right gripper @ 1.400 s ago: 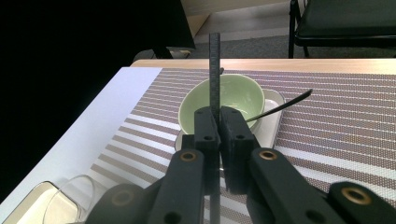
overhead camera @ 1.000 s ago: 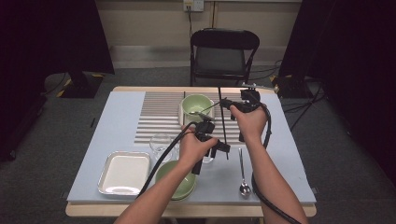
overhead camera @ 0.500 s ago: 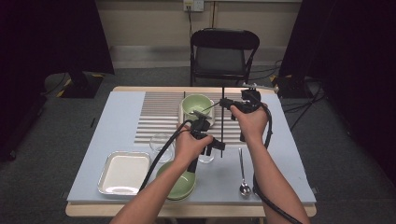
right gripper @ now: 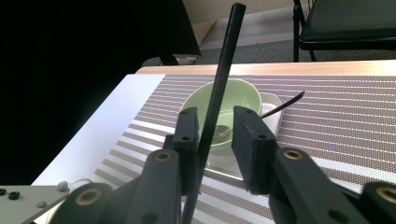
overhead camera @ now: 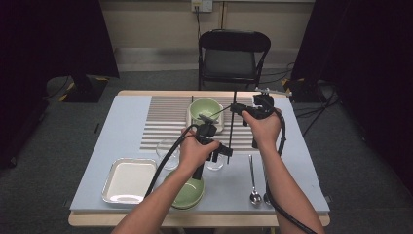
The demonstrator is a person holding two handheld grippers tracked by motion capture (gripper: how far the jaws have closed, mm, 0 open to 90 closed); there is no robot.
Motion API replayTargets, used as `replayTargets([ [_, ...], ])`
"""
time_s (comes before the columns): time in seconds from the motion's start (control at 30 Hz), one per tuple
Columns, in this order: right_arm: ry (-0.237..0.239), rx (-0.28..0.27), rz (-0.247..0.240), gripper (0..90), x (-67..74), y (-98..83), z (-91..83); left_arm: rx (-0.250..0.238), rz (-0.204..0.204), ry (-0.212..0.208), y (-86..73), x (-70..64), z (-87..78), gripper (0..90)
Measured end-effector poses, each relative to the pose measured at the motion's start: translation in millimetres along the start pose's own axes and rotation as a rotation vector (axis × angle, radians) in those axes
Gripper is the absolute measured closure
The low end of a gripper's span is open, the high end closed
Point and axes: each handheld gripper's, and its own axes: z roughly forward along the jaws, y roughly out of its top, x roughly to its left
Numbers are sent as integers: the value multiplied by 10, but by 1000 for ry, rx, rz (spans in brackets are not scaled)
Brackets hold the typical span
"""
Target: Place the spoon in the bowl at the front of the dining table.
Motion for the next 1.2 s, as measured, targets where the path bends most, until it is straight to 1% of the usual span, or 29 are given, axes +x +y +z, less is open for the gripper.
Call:
replayTargets([
  [0.07,-2,0,-2,698,-5,-1,0,1,-6,-4,-4,-4,1,868],
  [0.1,-5,6,-12,694,-16,-5,1,3,-1,0,-8,0,4,867],
  [0.23,-8,8,-12,681,-31,-12,-1,5,2,4,-9,3,-1,868],
  [0.27,-12,7,-12,661,-37,-14,-2,4,0,5,-8,1,-6,868],
  [0.3,-12,7,-12,661,-37,-14,-2,4,0,5,-8,1,-6,868],
  [0.33,-15,2,-15,628,-44,-15,2,11,3,6,-8,3,-11,868],
  [0.4,-13,3,-18,626,-47,-16,3,12,5,6,-6,7,-15,868],
  [0.47,-6,4,-21,597,-51,-16,3,15,8,8,-4,14,-22,868],
  [0.5,-9,5,-23,585,-53,-16,3,16,6,6,-3,16,-25,868],
  [0.53,-13,6,-26,575,-56,-16,2,18,13,9,-1,22,-29,868],
  [0.6,-17,3,-30,543,-75,-17,7,17,8,6,-2,19,-33,868],
  [0.7,-26,4,-34,528,-86,-17,7,14,0,8,1,19,-52,868],
  [0.77,-24,3,-35,524,-90,-18,8,18,3,10,2,25,-58,868],
  [0.8,-29,5,-36,520,-98,-22,11,10,-5,7,1,25,-61,868],
  [0.9,-34,7,-34,512,-112,-28,11,19,6,3,2,28,-75,868],
  [1.1,-43,8,-37,491,-140,-34,7,23,6,2,4,31,-77,868],
  [1.2,-38,7,-35,484,-150,-37,3,26,6,1,3,33,-76,868],
])
